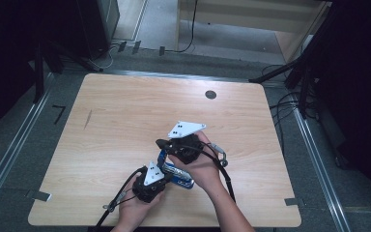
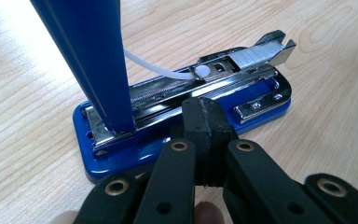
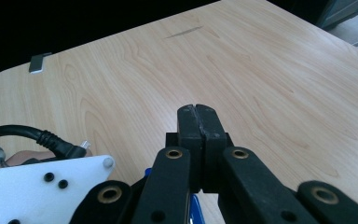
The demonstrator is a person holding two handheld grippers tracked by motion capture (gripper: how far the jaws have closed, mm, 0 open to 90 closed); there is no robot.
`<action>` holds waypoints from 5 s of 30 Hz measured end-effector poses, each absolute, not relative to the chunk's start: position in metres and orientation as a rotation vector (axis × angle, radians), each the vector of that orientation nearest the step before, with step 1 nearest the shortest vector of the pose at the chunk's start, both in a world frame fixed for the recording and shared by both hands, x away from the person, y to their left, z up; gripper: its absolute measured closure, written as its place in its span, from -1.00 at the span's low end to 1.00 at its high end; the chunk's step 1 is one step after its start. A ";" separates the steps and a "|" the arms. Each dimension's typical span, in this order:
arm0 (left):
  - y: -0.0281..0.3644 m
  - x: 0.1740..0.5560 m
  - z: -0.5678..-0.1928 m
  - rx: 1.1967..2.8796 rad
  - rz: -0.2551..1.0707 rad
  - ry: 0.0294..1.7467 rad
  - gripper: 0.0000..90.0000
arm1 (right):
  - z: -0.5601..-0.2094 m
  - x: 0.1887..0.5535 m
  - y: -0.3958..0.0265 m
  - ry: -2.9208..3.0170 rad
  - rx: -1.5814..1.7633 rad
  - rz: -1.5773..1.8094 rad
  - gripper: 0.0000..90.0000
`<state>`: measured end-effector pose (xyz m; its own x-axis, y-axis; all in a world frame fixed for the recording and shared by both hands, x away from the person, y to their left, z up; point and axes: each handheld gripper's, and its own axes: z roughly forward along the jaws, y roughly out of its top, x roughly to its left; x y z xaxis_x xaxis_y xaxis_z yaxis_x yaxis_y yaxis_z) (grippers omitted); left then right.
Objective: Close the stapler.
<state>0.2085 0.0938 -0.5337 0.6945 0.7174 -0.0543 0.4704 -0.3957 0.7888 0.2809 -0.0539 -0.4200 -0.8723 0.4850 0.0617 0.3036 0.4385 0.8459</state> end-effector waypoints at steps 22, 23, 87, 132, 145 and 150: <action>0.094 0.208 -0.534 2.068 0.372 0.906 1.00 | -0.432 0.268 -0.079 2.491 0.711 1.412 1.00; 0.094 0.208 -0.534 2.068 0.372 0.906 1.00 | -0.433 0.267 -0.081 2.487 0.707 1.415 1.00; 0.095 0.207 -0.534 2.073 0.355 0.901 1.00 | -0.511 0.221 -0.144 2.421 0.911 1.415 1.00; 0.158 0.185 -0.518 1.869 0.386 0.982 0.13 | -0.524 0.186 -0.132 2.281 1.044 1.384 1.00; 0.212 0.172 -0.509 1.796 0.476 1.122 -0.59 | -0.530 0.186 -0.128 2.250 1.068 1.383 1.00; 0.246 0.168 -0.512 1.733 0.512 1.177 -0.69 | -0.533 0.188 -0.128 2.247 1.067 1.353 1.00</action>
